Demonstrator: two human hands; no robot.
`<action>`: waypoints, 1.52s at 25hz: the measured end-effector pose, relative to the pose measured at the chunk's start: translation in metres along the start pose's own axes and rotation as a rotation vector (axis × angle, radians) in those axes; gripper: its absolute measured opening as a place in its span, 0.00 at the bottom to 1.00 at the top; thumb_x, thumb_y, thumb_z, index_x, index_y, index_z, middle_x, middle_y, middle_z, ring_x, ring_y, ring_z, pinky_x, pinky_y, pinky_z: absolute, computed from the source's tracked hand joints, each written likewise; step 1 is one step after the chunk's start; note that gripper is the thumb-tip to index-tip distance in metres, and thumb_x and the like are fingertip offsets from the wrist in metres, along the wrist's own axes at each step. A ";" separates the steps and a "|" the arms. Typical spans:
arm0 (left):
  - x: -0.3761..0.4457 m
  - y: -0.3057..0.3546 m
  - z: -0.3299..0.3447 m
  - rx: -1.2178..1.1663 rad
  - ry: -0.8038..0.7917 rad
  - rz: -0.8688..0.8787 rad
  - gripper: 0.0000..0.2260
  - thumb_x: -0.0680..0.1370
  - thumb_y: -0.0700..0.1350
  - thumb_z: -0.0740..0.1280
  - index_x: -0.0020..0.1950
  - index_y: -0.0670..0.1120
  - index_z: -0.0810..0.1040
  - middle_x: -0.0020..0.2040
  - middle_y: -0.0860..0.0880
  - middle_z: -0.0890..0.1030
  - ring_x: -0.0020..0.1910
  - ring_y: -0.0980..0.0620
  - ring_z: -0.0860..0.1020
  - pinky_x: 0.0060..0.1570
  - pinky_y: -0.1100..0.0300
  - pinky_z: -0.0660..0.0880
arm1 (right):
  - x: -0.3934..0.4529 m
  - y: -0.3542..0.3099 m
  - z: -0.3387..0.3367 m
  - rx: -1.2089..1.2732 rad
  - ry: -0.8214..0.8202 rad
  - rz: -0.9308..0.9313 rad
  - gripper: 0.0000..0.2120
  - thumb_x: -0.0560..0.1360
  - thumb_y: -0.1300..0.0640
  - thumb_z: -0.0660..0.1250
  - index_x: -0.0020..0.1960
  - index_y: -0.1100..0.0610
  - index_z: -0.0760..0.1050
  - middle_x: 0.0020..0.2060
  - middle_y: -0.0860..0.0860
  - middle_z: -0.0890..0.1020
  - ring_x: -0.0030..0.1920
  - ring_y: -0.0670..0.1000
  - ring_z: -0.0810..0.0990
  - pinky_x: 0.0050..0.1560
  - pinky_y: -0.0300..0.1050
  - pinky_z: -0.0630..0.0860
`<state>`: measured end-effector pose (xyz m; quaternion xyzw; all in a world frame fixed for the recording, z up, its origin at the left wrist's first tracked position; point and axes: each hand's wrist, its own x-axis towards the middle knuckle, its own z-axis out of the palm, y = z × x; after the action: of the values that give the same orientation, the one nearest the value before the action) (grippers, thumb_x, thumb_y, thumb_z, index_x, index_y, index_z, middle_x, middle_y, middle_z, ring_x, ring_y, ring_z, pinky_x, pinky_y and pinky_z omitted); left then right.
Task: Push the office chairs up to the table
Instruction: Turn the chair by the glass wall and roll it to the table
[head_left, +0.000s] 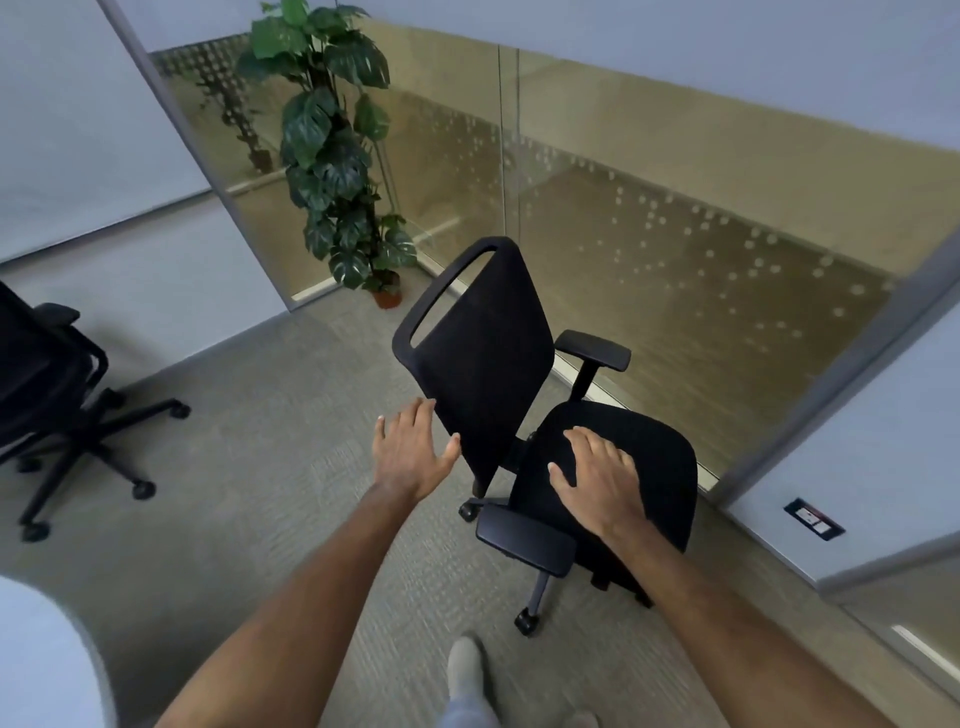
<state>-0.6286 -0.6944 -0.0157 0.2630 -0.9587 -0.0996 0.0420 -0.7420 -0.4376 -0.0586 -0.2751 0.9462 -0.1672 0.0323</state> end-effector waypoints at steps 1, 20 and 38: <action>0.015 -0.001 -0.002 -0.008 0.017 -0.007 0.32 0.81 0.64 0.61 0.81 0.49 0.63 0.80 0.46 0.67 0.77 0.44 0.66 0.79 0.39 0.55 | 0.012 -0.002 0.003 0.013 -0.010 -0.002 0.29 0.80 0.39 0.64 0.77 0.52 0.69 0.75 0.50 0.74 0.73 0.53 0.73 0.72 0.57 0.70; 0.327 -0.050 -0.009 -0.169 -0.149 0.298 0.30 0.83 0.57 0.65 0.81 0.48 0.61 0.82 0.45 0.61 0.79 0.43 0.62 0.73 0.43 0.68 | 0.235 -0.148 0.048 0.355 -0.018 0.210 0.30 0.82 0.36 0.59 0.79 0.48 0.62 0.78 0.50 0.69 0.75 0.53 0.70 0.71 0.59 0.73; 0.313 -0.072 -0.010 -0.403 -0.274 -0.038 0.10 0.85 0.54 0.63 0.60 0.49 0.74 0.53 0.47 0.82 0.54 0.44 0.82 0.57 0.45 0.80 | 0.224 -0.197 0.053 0.560 -0.113 0.286 0.35 0.77 0.53 0.71 0.80 0.49 0.58 0.74 0.50 0.72 0.72 0.54 0.72 0.69 0.57 0.74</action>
<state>-0.8598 -0.9170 -0.0127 0.2513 -0.9112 -0.3242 -0.0390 -0.8229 -0.7291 -0.0357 -0.1289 0.8891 -0.3993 0.1827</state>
